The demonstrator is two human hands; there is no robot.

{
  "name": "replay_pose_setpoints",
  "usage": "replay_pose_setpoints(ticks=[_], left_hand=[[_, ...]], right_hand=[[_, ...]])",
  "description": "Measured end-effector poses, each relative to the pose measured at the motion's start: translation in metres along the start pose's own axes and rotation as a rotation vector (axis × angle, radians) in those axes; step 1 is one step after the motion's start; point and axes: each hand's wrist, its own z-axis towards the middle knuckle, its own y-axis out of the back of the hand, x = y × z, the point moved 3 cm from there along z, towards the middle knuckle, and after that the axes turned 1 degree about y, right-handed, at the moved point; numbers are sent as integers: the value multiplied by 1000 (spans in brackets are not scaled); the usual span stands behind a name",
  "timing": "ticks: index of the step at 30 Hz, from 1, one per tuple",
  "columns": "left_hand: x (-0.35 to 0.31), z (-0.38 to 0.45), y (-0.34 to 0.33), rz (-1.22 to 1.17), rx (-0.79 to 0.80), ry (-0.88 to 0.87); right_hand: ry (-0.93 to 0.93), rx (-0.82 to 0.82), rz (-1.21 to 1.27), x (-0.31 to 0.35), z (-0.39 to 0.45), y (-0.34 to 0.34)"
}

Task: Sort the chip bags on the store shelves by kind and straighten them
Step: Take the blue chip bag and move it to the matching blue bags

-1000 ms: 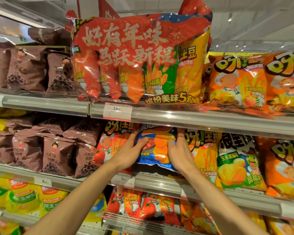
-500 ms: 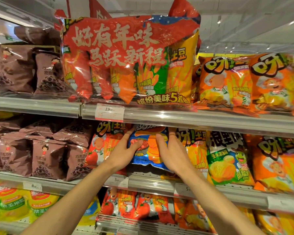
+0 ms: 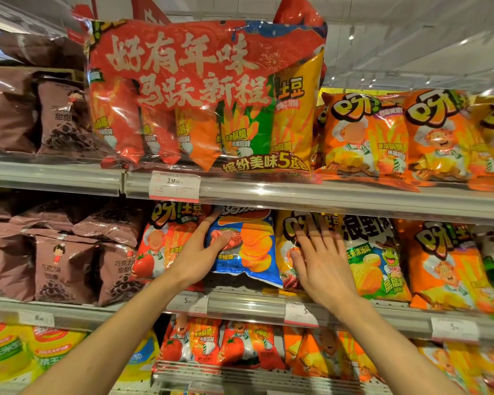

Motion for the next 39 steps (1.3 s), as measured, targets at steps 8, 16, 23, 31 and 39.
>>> replay_pose_setpoints(ticks=[8, 16, 23, 31, 39], left_hand=[[1, -5, 4, -84, -42, -46], [1, -14, -4, -8, 44, -115], [-1, -21, -6, -145, 4, -122], [-14, -53, -10, -100, -1, -212], [-4, -75, -23, -125, 29, -169]], right_hand=[[-66, 38, 73, -3, 11, -2], [-84, 207, 225, -6, 22, 0], [-100, 122, 295, -4, 14, 14], [-142, 167, 295, -3, 20, 14], [-316, -20, 853, 19, -17, 36]])
